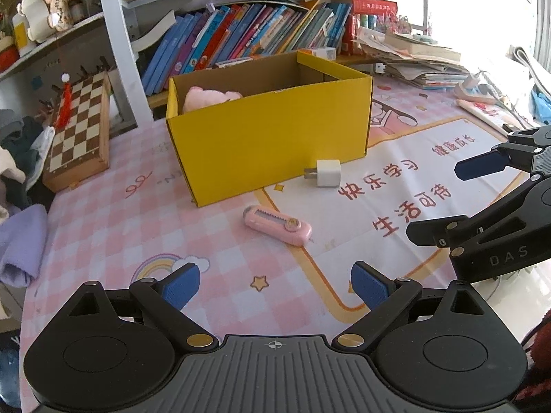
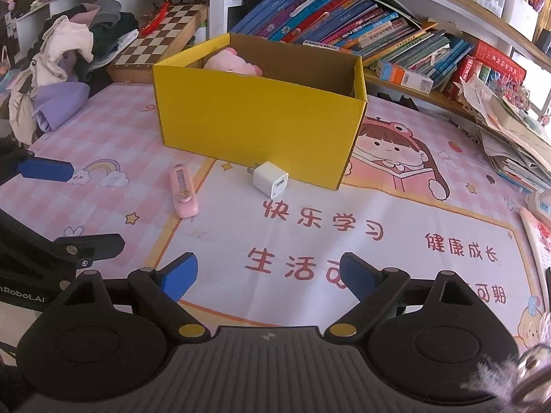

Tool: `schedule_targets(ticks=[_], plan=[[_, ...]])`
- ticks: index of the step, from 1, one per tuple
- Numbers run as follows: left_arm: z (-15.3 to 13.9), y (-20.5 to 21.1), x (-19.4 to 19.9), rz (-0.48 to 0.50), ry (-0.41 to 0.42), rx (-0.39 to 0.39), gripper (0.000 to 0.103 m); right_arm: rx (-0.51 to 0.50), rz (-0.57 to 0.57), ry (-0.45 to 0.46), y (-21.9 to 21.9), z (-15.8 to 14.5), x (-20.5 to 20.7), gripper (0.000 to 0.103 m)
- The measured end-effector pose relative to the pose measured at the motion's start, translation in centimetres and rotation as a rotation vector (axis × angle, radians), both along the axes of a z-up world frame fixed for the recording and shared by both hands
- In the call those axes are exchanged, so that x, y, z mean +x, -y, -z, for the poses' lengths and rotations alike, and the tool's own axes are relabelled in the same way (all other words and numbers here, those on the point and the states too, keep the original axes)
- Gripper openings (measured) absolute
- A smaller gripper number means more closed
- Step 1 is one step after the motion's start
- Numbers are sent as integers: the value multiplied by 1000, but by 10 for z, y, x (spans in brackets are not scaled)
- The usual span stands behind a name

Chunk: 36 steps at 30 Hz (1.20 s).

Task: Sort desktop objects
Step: 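Move the left tool to the pink utility knife while the right tool approaches the white charger plug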

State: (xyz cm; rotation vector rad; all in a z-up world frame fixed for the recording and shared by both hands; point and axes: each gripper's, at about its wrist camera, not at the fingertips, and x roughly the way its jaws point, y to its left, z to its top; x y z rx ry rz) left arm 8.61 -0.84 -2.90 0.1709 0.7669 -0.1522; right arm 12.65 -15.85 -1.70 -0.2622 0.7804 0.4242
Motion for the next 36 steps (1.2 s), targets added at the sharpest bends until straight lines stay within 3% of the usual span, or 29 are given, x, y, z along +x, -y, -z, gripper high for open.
schedule_targets(ticks=[5,18,36], plan=[[-2,-2,6,-29,28,3,95,-15,-2,-3,0,2,8,88],[11,6,30,-27,-25,-31,86,-3,-58,-38,0,5,30,71],[32,19,75,-89,-82,-63,82,-24,-90,-56,10,10,68,70]])
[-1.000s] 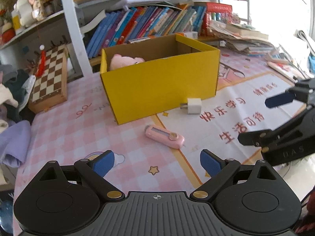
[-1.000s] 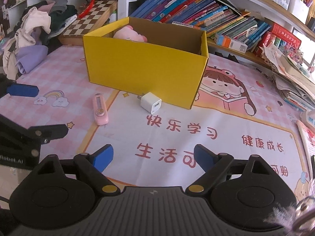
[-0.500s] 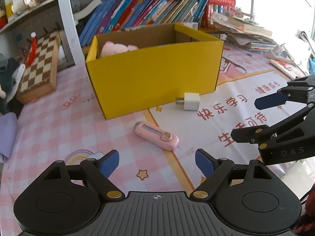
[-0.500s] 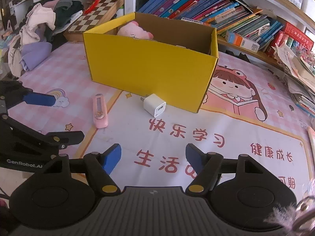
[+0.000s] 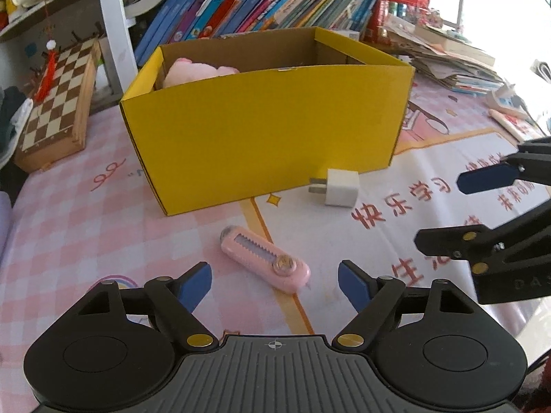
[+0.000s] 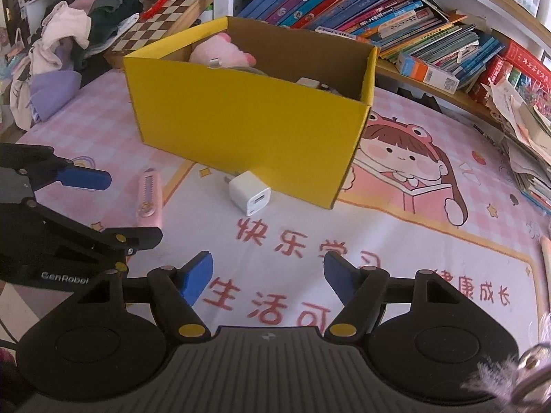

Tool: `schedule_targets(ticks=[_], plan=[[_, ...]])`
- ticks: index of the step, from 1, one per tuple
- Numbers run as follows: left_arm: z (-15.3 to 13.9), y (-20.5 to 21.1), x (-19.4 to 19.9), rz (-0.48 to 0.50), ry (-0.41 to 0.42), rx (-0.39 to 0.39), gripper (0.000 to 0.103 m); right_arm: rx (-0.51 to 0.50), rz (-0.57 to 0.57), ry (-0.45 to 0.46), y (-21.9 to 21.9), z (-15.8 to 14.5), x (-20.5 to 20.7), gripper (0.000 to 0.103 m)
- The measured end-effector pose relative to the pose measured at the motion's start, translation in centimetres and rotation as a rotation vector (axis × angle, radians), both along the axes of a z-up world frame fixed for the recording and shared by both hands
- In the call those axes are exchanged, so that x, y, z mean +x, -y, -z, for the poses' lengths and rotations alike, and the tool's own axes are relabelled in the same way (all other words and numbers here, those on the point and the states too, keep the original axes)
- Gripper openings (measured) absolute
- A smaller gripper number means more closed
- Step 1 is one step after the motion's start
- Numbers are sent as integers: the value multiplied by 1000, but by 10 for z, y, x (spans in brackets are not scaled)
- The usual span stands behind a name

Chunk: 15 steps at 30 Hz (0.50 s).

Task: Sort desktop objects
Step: 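Move the left tool to the pink utility knife while the right tool approaches the white charger plug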

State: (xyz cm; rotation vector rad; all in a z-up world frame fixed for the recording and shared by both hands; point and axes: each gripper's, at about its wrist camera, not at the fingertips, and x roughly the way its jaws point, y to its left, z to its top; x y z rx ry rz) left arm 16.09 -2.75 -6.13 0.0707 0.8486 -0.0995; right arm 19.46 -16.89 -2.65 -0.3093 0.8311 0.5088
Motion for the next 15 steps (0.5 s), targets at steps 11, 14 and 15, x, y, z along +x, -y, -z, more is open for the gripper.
schedule_targets(ticks=[11,14,15], plan=[[14,-7,19,-68,-77,-12,65,8,-39,-27,-2,5,25,70],[12,-12,17,-77,-80,-5,53,16,-59,-40,-9,7,31,70],[11,-15,16,-81,-85,-10,50,18,-65,-44,-12,8,33,70]])
